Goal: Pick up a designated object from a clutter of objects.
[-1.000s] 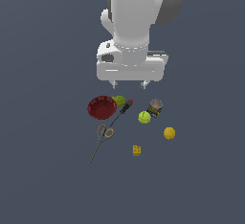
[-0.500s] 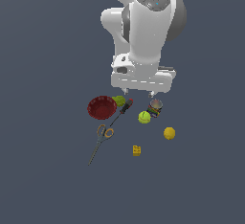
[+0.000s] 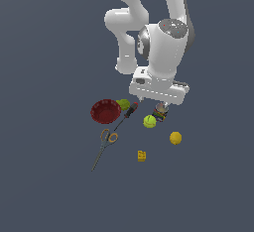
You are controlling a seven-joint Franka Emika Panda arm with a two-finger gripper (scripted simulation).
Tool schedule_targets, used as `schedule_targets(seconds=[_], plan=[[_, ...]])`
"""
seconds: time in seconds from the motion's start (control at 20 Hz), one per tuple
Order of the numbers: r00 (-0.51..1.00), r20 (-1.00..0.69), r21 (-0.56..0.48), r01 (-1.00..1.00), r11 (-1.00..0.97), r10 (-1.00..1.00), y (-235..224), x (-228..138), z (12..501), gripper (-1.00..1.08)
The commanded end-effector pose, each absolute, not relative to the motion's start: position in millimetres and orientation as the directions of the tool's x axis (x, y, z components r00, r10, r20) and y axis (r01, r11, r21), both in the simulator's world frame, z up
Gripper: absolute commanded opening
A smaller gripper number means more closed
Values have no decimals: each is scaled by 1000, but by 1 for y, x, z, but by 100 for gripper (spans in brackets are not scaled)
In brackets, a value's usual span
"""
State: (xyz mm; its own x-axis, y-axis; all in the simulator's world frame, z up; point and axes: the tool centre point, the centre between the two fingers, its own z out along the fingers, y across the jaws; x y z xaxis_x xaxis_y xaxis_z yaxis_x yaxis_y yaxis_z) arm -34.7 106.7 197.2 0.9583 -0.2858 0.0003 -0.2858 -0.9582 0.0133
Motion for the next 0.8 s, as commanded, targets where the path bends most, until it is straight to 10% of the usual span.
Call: schedule_targets(seconds=[0.0, 0.75], plan=[[947, 2, 13, -321, -947, -321, 118, -42, 184, 100], [876, 2, 3, -482, -876, -482, 171, -87, 120, 100]])
